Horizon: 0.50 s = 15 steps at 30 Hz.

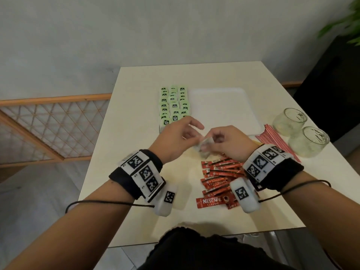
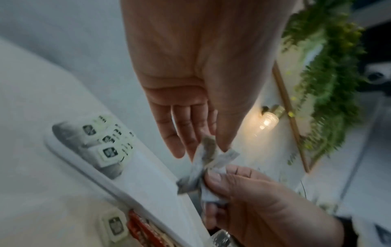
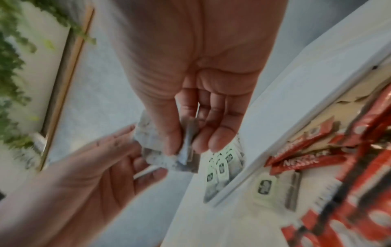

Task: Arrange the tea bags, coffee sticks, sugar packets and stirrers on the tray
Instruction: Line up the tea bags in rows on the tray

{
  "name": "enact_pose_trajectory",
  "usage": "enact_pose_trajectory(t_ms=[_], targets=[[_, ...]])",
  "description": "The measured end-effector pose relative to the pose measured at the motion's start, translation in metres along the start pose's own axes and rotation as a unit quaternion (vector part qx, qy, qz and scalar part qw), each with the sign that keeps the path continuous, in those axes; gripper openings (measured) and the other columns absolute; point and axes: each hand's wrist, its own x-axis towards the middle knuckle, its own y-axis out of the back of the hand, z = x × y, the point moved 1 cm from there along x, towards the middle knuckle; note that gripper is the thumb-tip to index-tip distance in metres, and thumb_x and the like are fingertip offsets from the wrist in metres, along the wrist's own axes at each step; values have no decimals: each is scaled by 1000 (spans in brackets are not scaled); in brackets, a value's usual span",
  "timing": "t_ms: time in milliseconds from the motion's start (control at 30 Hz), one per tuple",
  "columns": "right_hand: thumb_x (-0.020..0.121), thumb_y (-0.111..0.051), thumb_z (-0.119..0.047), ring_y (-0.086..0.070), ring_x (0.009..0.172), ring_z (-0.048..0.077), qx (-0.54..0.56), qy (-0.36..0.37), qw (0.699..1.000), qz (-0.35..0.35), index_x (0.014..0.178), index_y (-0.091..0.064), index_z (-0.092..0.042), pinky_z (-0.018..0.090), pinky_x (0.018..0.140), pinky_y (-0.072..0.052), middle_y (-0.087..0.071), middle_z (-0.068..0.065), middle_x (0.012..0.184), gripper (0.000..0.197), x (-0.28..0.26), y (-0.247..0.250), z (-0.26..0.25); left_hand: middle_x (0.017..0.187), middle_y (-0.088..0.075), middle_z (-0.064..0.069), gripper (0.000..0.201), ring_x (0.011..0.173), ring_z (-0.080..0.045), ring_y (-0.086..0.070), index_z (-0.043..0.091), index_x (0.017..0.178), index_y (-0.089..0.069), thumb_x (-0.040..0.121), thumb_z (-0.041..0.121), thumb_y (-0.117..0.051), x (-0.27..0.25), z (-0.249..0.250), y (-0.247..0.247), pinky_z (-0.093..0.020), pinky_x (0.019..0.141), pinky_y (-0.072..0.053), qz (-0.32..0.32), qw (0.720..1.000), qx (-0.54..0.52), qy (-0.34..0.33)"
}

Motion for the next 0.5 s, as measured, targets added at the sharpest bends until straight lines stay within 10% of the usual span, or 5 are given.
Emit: enact_pose_trajectory(t_ms=[133, 333, 500], targets=[[81, -76, -16, -70, 73, 28, 50, -6, 996, 79, 93, -69, -2, 35, 74, -59, -73, 15, 82, 19, 17, 18, -6, 130, -62, 6, 61, 106, -2, -64, 29, 141, -45, 86, 41, -71, 9, -1, -4, -24, 91, -52, -25, 991, -119, 48], [82, -71, 1, -64, 63, 18, 111, -3, 993, 40, 96, -68, 1, 24, 64, -58, -68, 19, 80, 14, 30, 7, -18, 118, -66, 8, 39, 106, -1, -63, 26, 140, -51, 103, 37, -43, 20, -3, -15, -23, 95, -51, -18, 986, -159, 49], [80, -78, -22, -68, 69, 17, 8, -63, 996, 64, 97, -66, -19, 35, 72, -59, -69, 3, 81, 21, 46, -5, 25, 119, -69, -3, 34, 108, -16, -65, 13, 126, -63, 105, 28, -42, 19, -30, -7, -33, 94, -53, 82, 965, -203, 142]])
